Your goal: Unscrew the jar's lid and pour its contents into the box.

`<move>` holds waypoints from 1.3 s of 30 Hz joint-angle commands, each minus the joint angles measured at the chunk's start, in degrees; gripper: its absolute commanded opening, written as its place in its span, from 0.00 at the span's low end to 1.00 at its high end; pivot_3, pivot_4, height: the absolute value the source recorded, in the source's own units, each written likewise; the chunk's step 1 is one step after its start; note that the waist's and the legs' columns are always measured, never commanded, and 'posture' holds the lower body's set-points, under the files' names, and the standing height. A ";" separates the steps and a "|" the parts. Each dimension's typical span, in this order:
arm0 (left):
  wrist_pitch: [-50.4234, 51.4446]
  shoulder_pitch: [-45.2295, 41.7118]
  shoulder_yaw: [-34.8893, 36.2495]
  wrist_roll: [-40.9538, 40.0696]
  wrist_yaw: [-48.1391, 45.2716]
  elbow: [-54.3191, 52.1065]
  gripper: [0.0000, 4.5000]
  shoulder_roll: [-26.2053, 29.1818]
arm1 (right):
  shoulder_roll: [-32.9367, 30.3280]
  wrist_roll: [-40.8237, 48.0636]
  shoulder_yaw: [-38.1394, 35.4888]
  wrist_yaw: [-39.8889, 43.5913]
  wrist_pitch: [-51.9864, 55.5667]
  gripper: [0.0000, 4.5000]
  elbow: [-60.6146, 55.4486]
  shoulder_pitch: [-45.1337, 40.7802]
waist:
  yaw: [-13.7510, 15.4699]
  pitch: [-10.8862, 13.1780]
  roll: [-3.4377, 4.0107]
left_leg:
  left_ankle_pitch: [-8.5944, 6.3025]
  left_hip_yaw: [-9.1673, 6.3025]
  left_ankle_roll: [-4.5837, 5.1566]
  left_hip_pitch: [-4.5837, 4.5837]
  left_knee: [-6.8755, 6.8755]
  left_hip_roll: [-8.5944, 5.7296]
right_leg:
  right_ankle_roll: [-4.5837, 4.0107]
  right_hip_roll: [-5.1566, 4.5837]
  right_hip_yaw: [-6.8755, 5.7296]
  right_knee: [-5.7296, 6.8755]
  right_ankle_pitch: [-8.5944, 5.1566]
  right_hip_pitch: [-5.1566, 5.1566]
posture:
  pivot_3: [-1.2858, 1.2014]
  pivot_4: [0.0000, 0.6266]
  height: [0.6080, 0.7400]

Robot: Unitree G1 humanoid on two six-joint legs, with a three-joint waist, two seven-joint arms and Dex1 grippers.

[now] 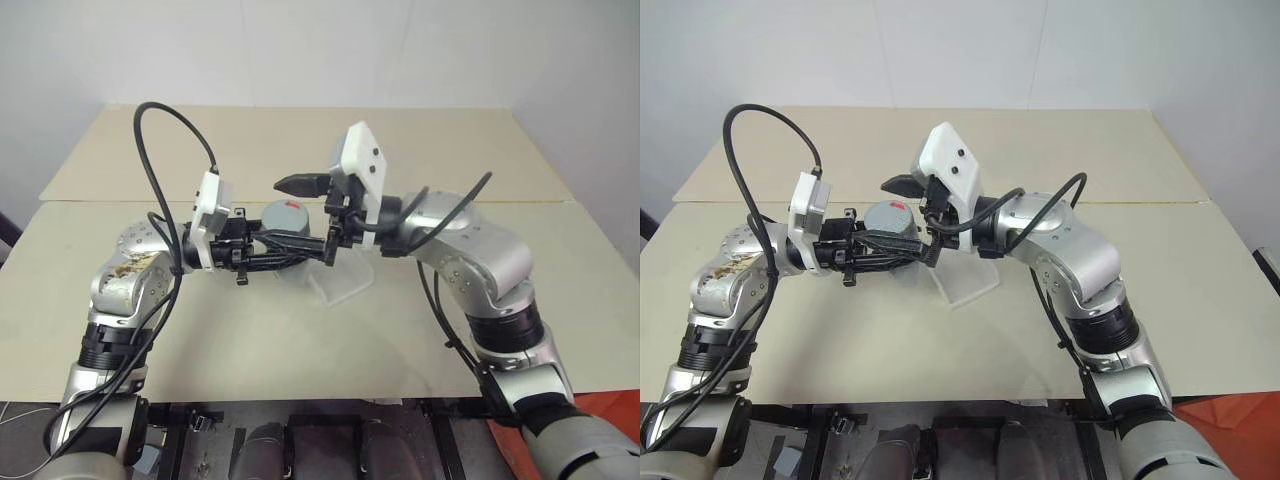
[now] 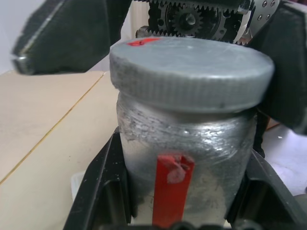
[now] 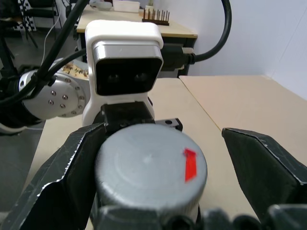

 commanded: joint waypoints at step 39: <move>-1.27 -0.32 0.97 -0.92 -1.28 -1.51 0.43 1.16 | -13.25 5.42 -9.33 6.74 -0.43 0.98 -3.75 5.41 | 0.10 0.00 -0.01 | -0.01 0.00 0.02 -0.01 0.00 0.00 | 0.00 -0.01 0.00 -0.04 0.00 0.01 | 0.52 0.24 1.00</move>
